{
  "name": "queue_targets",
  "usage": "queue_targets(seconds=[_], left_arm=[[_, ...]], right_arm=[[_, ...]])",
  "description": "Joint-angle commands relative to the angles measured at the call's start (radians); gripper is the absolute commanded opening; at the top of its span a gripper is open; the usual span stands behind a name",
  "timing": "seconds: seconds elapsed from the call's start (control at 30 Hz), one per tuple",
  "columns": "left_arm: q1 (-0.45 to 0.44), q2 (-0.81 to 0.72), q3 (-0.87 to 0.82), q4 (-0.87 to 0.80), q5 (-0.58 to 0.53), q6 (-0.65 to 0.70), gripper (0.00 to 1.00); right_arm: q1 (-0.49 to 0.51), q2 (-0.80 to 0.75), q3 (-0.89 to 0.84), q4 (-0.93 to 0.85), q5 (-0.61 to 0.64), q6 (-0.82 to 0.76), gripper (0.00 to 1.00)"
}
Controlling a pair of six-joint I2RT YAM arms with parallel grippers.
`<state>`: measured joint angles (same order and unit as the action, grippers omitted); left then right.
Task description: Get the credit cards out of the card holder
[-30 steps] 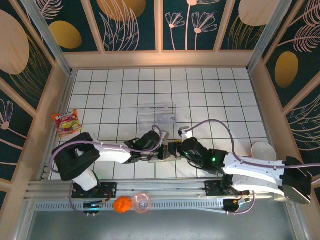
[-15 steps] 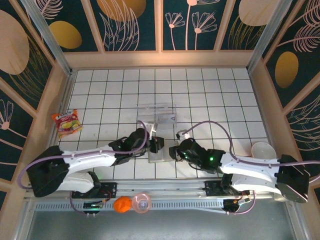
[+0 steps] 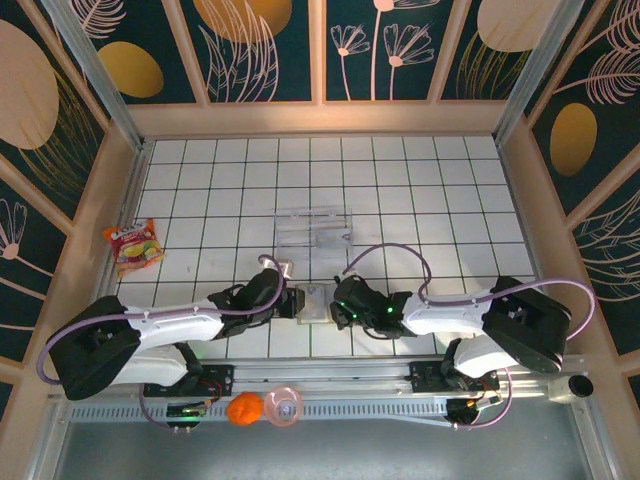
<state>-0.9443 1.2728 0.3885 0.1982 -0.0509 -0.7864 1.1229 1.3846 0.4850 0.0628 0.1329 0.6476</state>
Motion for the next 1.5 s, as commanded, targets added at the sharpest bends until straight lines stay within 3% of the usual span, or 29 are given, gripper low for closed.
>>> queue_targets(seconds=[0.0, 0.2, 0.33, 0.53, 0.67, 0.9, 1.03, 1.47], left_arm=[[0.005, -0.006, -0.009, 0.018, 0.01, 0.026, 0.27], [0.006, -0.015, -0.027, 0.047, 0.035, 0.053, 0.31], [0.006, 0.012, -0.048, 0.089, 0.047, 0.034, 0.31], [0.006, 0.032, -0.047, 0.071, 0.009, 0.029, 0.29], [0.005, -0.005, -0.056, 0.064, -0.001, 0.039, 0.36], [0.006, 0.019, -0.071, 0.114, 0.041, 0.043, 0.37], [0.006, 0.065, -0.059, 0.15, 0.054, 0.05, 0.42], [-0.027, 0.136, 0.021, 0.115, 0.019, 0.118, 0.4]], right_arm=[[-0.002, -0.015, -0.031, -0.036, 0.021, 0.066, 0.15], [0.014, -0.108, 0.03, -0.043, 0.02, 0.007, 0.22], [-0.041, -0.097, 0.057, 0.025, -0.142, -0.007, 0.32], [-0.104, -0.011, 0.083, 0.118, -0.298, 0.017, 0.38], [-0.11, 0.036, 0.108, 0.114, -0.308, -0.003, 0.37], [-0.112, 0.093, 0.135, 0.113, -0.305, -0.031, 0.37], [-0.122, 0.065, 0.124, 0.105, -0.286, -0.031, 0.36], [-0.157, -0.068, 0.045, 0.073, -0.239, -0.025, 0.34]])
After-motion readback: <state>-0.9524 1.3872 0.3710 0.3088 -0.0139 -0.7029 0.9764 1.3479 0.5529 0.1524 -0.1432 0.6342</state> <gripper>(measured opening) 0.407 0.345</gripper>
